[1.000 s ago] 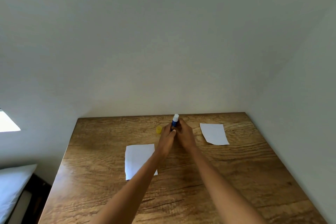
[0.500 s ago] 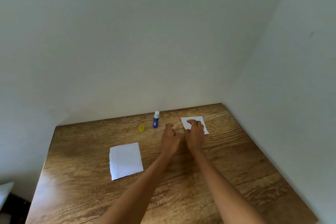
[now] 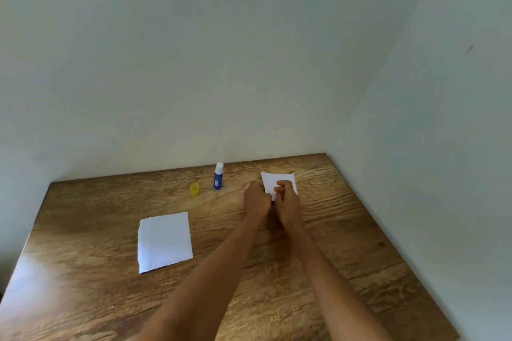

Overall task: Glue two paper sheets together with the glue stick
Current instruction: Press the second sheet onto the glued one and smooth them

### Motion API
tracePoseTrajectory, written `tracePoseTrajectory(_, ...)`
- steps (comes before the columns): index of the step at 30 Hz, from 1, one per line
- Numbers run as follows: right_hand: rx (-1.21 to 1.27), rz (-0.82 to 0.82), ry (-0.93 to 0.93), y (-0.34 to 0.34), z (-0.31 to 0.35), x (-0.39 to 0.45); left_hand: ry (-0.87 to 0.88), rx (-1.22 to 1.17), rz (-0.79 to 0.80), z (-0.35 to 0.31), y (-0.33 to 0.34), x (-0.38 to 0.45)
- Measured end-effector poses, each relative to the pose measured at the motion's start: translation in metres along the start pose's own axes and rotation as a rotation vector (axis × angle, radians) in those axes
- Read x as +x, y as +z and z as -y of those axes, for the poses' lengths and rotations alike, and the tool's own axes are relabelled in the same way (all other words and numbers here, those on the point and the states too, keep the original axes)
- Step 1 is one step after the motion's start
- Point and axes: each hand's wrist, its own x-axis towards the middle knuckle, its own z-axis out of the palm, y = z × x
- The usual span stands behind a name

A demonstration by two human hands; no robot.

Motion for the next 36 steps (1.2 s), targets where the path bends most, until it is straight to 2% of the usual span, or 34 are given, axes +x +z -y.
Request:
tracePoseTrajectory(2, -0.010, 0.001, -0.058, -0.007, 0.007, -0.002, 0.067, 0.011, -0.017, 0.001, -0.006, -0.008)
tracePoseTrajectory(4, -0.060, 0.010, -0.214, -0.016, 0.016, -0.004, 0.158, 0.037, -0.013, 0.003, -0.018, -0.018)
tracePoseTrajectory(7, -0.210, 0.157, -0.391, -0.030, 0.034, -0.009, 0.329, 0.088, 0.043, 0.009, -0.045, -0.034)
tracePoseTrajectory(10, -0.296, 0.276, -0.431, -0.037, 0.055, -0.024, 0.411, 0.103, 0.058, 0.018, -0.079, -0.049)
tracePoseTrajectory(16, -0.246, 0.348, -0.321, -0.033, 0.089, -0.068, 0.311, 0.002, 0.036, 0.032, -0.149, -0.068)
tracePoseTrajectory(20, -0.173, 0.299, -0.218, -0.017, 0.109, -0.093, 0.255, -0.047, 0.059, 0.051, -0.191, -0.077)
tracePoseTrajectory(25, 0.040, 0.247, -0.056, 0.006, 0.124, -0.120, 0.183, -0.117, -0.012, 0.087, -0.235, -0.086)
tracePoseTrajectory(31, 0.322, 0.136, 0.145, 0.043, 0.126, -0.145, 0.047, -0.275, 0.026, 0.110, -0.253, -0.098)
tracePoseTrajectory(36, 0.359, 0.138, 0.243, 0.066, 0.120, -0.148, -0.033, -0.319, -0.013, 0.128, -0.255, -0.097)
